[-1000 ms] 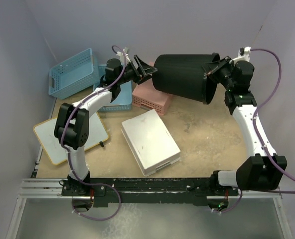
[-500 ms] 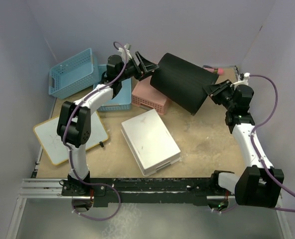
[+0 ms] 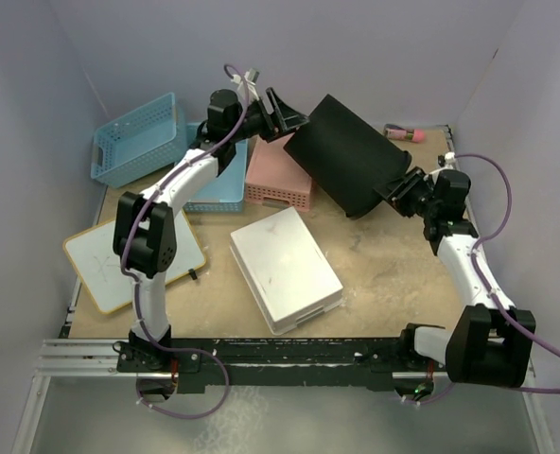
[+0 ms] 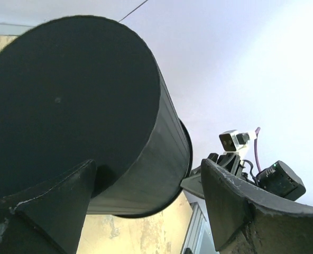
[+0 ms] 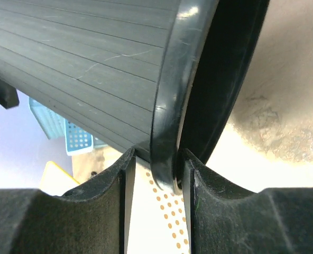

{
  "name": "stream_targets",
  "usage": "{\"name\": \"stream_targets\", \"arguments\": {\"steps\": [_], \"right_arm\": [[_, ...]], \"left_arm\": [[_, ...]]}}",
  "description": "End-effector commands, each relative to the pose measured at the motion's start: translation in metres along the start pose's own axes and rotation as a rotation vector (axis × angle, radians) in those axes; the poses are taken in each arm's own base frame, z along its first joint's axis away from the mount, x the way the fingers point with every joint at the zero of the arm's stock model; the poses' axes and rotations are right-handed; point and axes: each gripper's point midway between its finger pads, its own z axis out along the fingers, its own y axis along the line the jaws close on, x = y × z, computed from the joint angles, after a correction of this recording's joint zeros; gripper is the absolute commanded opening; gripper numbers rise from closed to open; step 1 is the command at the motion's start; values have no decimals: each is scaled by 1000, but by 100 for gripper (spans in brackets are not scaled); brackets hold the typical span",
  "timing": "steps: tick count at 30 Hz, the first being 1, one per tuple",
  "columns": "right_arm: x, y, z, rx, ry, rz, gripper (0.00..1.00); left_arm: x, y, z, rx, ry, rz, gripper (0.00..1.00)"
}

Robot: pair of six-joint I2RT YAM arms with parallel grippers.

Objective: Turn the large container upside down

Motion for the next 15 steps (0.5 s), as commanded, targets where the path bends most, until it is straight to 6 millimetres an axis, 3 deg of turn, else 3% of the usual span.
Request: {"name": "stream_targets", "arguments": {"steps": [1, 8, 15], "right_arm": [[21, -29, 0, 77, 64, -12, 41], [29, -50, -3, 140, 57, -1, 37], [31, -54, -3, 112, 45, 25, 24]], "left_arm": [[2, -23, 11, 53, 19, 85, 77], [12, -34, 23, 85, 44, 93, 77], [12, -45, 30, 113, 48, 96, 77]]}}
